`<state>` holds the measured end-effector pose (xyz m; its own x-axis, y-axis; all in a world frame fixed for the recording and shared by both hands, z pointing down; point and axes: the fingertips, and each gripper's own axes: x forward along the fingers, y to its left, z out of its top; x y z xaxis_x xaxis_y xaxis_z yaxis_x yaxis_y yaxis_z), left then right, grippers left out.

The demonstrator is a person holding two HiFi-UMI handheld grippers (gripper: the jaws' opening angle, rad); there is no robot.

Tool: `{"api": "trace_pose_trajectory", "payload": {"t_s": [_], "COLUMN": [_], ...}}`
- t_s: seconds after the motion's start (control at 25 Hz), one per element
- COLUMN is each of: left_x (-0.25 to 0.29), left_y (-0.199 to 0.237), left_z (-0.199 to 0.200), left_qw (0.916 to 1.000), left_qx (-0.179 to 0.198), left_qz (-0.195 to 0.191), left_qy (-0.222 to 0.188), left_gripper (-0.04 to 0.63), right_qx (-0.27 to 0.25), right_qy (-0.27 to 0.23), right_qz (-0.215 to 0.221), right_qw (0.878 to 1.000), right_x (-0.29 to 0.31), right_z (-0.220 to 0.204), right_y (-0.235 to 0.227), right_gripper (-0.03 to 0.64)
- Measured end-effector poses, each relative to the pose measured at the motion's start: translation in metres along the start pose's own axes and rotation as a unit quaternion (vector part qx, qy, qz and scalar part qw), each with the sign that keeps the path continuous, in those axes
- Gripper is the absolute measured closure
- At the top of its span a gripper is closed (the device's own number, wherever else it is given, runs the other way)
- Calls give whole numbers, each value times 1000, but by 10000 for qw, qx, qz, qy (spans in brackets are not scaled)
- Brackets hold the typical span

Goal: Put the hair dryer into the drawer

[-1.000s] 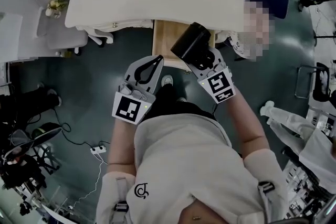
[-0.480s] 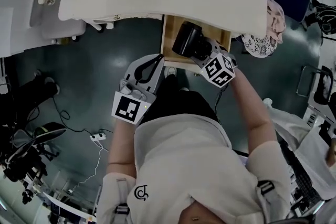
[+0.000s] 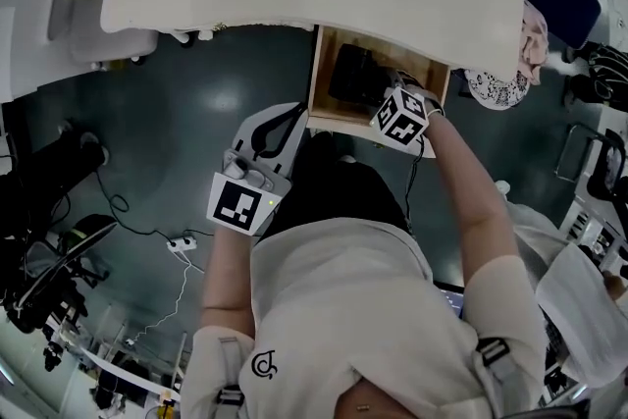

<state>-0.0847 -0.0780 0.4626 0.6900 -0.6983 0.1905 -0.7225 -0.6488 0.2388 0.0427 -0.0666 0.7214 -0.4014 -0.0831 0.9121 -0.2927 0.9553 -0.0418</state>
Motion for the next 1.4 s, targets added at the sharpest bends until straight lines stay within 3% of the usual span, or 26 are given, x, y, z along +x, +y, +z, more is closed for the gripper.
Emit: {"api": "trace_pose_trajectory", "payload": {"t_s": [0.44,0.6,0.72,0.8,0.88,1.08,1.28,1.4], "left_x": [-2,-4,-4,-3,-2,0,4,9], "left_y": [11,10,7,3,-1,-16,-37,-43], "left_z": [-9,-5,1,10,20,33,51,70], "left_qw": [9999,9999,9999,10000,10000,9993,9977,9957], "left_qx": [-84,-89,-10,23,68,364,665,903], "left_qz": [-12,-23,-50,-61,-58,-25,80,223], "left_qy": [142,102,97,41,-32,44,37,-52], "left_gripper": [581,581,581,583,582,583,581,581], "right_qx": [407,701,859,938,976,1179,1566,1516], "right_qy": [171,96,-119,-410,-722,-1409,-2191,-2727], "right_qz": [505,338,129,-144,-466,-1075,-1061,-1208], "right_qw": [9978,9969,9961,9946,9915,9771,9572,9424], "right_x": [19,10,-9,-29,-51,-107,-168,-210], "right_z": [1,3,13,25,37,58,73,83], "right_y": [4,-3,-9,-16,-22,-34,-30,-33], "right_gripper": [325,272,278,339,462,588,609,609]}}
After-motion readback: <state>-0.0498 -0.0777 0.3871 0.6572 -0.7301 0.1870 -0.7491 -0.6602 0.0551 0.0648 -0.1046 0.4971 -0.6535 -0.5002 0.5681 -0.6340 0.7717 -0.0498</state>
